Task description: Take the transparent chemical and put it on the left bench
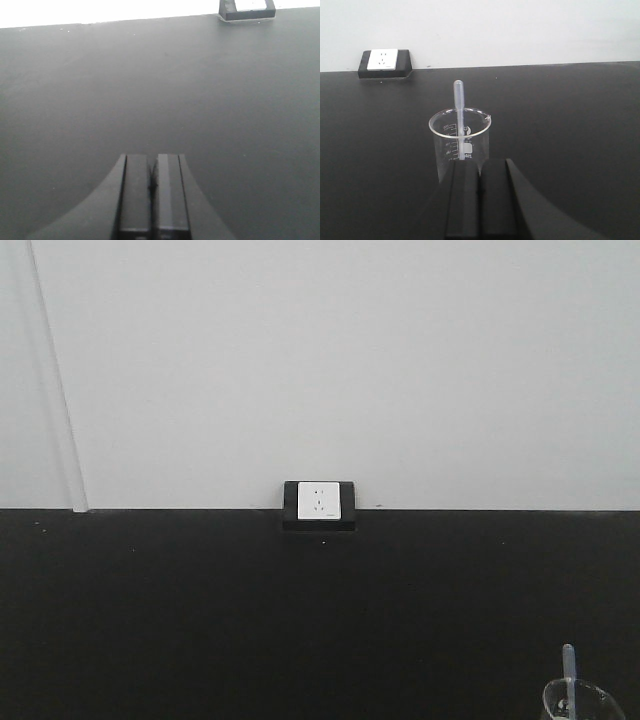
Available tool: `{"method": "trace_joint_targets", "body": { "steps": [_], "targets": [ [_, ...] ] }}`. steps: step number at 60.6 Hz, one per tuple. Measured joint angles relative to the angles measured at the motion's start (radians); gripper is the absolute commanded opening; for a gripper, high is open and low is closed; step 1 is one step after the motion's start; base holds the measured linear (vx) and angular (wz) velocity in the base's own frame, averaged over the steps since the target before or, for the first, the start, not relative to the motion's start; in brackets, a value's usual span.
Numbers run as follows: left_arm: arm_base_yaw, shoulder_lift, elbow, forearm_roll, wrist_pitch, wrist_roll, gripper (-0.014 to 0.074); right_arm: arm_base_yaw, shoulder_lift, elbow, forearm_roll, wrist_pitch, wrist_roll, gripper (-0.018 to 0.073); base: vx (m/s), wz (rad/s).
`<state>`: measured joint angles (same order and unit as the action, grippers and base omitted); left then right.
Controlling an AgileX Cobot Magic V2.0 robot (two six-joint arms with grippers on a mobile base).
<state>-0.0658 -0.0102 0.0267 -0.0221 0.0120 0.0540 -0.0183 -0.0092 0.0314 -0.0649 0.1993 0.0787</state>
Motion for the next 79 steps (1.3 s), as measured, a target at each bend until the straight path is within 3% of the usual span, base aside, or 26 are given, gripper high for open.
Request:
{"method": "trace_joint_targets", "body": {
  "steps": [23, 34, 41, 59, 69, 79],
  "targets": [
    [0.0, 0.0, 0.0, 0.0, 0.0, 0.0, -0.0003, 0.0, 0.0, 0.0, -0.003, -0.01, 0.0, 0.0, 0.0, 0.0],
    [0.0, 0.0, 0.0, 0.0, 0.0, 0.0, -0.0003, 0.0, 0.0, -0.004, -0.005, -0.226, 0.003, 0.0, 0.0, 0.0],
    [0.0, 0.0, 0.0, 0.0, 0.0, 0.0, -0.0003, 0.0, 0.028, -0.085, -0.003, -0.268, 0.003, 0.0, 0.0, 0.0],
    [0.0, 0.0, 0.0, 0.0, 0.0, 0.0, -0.0003, 0.0, 0.485, -0.418, -0.019, -0.275, 0.003, 0.0, 0.0, 0.0],
    [0.0, 0.0, 0.0, 0.0, 0.0, 0.0, -0.0003, 0.0, 0.687, -0.488, -0.013, -0.275, 0.003, 0.0017, 0.0, 0.0],
    [0.0, 0.0, 0.0, 0.0, 0.0, 0.0, -0.0003, 0.0, 0.858, -0.494, -0.013, -0.298, 0.003, 0.0117, 0.0, 0.0]
  ]
}}
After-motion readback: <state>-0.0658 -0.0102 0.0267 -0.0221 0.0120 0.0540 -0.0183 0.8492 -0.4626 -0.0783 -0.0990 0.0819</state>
